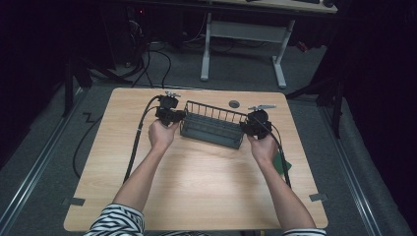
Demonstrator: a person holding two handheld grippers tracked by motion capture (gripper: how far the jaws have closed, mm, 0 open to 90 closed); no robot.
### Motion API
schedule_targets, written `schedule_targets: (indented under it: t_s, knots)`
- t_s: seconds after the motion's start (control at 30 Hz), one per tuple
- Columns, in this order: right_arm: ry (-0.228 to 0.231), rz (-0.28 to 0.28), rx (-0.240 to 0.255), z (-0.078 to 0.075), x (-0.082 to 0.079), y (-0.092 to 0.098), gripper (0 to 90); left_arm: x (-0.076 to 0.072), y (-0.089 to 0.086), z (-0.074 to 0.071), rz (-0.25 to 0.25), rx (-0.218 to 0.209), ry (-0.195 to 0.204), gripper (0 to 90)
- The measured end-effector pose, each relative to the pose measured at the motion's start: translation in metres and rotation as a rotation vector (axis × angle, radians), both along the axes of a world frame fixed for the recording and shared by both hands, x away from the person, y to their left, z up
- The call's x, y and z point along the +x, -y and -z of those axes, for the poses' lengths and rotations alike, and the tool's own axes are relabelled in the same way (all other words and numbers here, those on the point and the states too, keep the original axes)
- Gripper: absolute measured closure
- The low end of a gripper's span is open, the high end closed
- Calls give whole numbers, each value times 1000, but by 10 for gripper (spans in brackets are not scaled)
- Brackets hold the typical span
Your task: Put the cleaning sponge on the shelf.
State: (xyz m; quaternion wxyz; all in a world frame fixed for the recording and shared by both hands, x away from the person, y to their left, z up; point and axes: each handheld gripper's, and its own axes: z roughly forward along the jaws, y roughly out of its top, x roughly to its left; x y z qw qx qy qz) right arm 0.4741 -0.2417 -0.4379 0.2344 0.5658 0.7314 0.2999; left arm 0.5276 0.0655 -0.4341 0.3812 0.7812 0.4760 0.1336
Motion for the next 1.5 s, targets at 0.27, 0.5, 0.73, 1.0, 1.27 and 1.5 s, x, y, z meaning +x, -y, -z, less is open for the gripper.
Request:
schedule_targets:
  t_s: [0.27, 0.5, 0.73, 1.0, 1.27, 1.5]
  knots:
    - [6, -12, -6, 3, -25, 0, 675, -25, -2, 2, 13, -1, 5, 827]
    - [15, -31, -3, 3, -53, 0, 669, -53, -7, 1, 25, -18, 5, 824]
    - [15, -67, -18, 3, -75, -6, 661, -78, -16, 4, 18, -25, 4, 822]
    - [14, -105, 2, 3, -94, -8, 642, -95, -23, 8, 27, -26, 0, 818]
    - [30, -124, 30, 5, -101, -4, 615, -105, -24, 12, 35, -12, 19, 808]
    - [53, -133, 44, 7, -104, -1, 466, -109, -23, 14, 34, 5, 59, 678]
